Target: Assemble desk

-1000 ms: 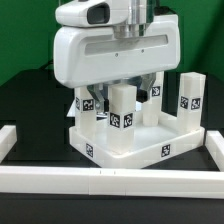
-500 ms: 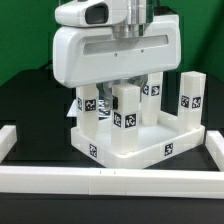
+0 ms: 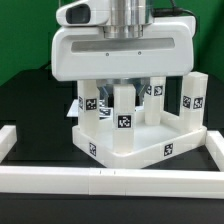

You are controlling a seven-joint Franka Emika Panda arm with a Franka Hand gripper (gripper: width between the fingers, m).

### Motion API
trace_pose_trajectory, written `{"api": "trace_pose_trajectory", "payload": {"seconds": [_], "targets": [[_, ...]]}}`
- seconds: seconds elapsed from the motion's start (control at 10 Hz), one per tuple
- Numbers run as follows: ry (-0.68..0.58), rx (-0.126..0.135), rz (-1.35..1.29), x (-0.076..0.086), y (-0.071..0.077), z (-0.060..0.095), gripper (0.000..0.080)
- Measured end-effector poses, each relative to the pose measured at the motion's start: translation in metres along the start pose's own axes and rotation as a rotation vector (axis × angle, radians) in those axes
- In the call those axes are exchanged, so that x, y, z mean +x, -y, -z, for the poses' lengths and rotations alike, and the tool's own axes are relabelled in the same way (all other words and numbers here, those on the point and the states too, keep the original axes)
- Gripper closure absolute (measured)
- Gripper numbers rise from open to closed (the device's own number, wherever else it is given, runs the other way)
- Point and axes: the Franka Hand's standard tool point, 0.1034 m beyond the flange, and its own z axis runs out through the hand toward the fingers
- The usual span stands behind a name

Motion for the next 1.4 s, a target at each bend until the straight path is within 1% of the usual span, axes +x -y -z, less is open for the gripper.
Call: {"api": "trace_pose_trajectory", "payload": {"seconds": [0.2,0.5,0.7,0.8,0.9,1.0,1.1,1.4], "targets": [[0.001,0.001,-0.200,0.0004,0.0093,-0.0002,0.0511],[0.001,0.001,-0.477,0.0019,0.0124,-0.0005,0.0511],[0.001,0.003,-0.556,0.0020,0.0137,-0.0007,0.0510],[0.001,0.003,-0.544,0.0020,0.0136,-0.0008,0.0510],[0.001,0.003,-0.514,0.0020,0.0136,-0.0008,0.0335],[0.000,0.002,-0.503,0.0020,0.0136,-0.0008,0.0194],[0.000,-0.001,-0.427,0.0020,0.0130,-0.0007,0.0164],[0.000,-0.004,-0.178,0.0020,0.0141,-0.0008,0.0152]]}}
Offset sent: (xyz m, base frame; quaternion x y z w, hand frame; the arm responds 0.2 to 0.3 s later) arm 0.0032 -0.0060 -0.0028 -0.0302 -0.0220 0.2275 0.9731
